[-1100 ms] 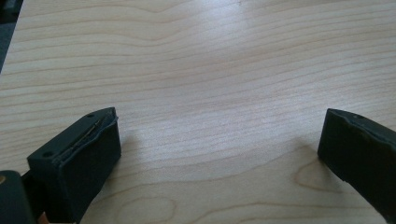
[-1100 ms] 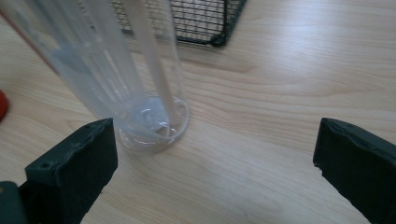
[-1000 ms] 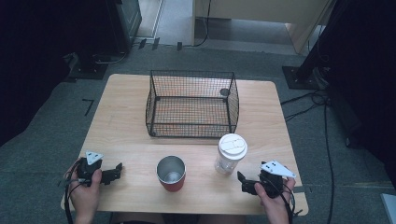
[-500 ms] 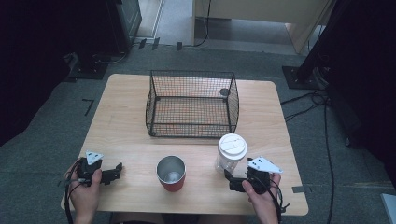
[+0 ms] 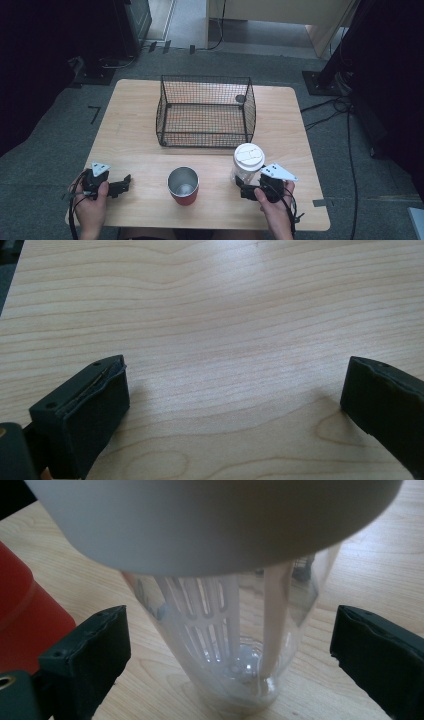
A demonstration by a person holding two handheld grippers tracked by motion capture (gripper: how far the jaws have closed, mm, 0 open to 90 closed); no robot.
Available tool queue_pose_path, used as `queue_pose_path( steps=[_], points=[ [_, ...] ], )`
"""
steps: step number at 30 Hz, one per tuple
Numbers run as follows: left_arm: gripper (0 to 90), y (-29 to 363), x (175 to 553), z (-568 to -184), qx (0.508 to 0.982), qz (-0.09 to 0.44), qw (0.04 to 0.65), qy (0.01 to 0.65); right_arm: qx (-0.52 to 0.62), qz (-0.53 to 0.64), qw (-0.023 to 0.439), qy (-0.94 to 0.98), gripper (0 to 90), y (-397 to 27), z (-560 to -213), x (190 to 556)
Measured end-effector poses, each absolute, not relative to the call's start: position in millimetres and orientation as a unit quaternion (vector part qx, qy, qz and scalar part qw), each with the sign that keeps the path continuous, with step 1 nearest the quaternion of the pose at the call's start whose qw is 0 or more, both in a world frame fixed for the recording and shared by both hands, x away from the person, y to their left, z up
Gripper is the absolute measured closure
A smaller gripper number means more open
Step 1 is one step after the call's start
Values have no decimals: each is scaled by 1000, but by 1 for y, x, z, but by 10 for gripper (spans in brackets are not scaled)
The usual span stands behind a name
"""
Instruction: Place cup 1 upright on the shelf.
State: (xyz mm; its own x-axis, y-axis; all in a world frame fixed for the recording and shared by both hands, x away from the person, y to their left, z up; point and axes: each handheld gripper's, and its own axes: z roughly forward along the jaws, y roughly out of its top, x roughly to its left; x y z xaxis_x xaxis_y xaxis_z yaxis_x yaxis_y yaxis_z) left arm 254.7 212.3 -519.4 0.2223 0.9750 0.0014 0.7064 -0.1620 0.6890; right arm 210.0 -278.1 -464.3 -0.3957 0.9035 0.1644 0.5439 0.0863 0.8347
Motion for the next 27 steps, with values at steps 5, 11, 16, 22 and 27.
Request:
queue_pose_path(
  steps=[5,11,16,22,27],
  points=[
    [0,212,255,-519,726,232,290,579,513,447,211,702,67,-276,-461,211],
    [0,213,255,-519,726,231,291,579,511,448,215,701,73,-268,-457,216],
    [0,213,255,-519,725,230,292,580,515,454,227,691,123,-268,-455,217],
    [0,213,255,-519,725,230,292,580,517,457,228,687,122,-267,-454,220],
    [0,213,255,-519,725,229,293,579,522,467,239,673,114,-263,-453,222]
  ],
)
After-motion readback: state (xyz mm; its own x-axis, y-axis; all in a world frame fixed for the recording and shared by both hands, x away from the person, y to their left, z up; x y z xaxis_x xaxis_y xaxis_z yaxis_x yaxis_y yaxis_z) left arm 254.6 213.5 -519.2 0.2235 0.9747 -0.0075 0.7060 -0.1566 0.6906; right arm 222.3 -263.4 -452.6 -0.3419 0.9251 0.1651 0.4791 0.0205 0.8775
